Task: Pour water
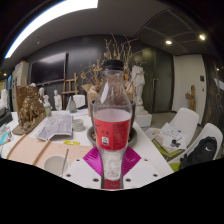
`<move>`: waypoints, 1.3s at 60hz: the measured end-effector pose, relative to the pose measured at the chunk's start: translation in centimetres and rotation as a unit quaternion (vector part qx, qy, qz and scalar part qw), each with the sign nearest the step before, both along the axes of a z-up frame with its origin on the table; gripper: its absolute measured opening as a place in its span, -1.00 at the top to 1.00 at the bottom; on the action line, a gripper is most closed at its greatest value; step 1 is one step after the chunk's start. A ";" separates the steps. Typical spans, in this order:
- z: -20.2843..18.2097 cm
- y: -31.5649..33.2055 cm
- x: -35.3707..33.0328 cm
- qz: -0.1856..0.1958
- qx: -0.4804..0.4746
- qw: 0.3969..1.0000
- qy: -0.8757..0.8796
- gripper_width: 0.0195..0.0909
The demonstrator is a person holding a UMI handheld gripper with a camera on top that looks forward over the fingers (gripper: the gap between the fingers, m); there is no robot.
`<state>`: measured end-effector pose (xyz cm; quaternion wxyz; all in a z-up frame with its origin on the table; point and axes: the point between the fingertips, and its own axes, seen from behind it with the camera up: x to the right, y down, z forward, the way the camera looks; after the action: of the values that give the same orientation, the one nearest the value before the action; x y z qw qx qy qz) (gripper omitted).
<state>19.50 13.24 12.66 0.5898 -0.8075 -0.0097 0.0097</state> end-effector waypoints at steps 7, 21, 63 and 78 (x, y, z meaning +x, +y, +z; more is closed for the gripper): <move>-3.4 0.3 0.5 -0.002 -0.017 1.000 0.003 0.98; -7.3 0.0 1.3 -0.015 -0.031 0.999 0.008 0.98; 1.5 -13.7 -3.1 -0.064 -0.084 0.994 -0.010 -0.85; 8.5 -26.2 -11.7 -0.059 -0.089 0.994 -0.014 -0.87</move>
<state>7.78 -13.00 21.15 0.5146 -0.8561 0.0301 -0.0354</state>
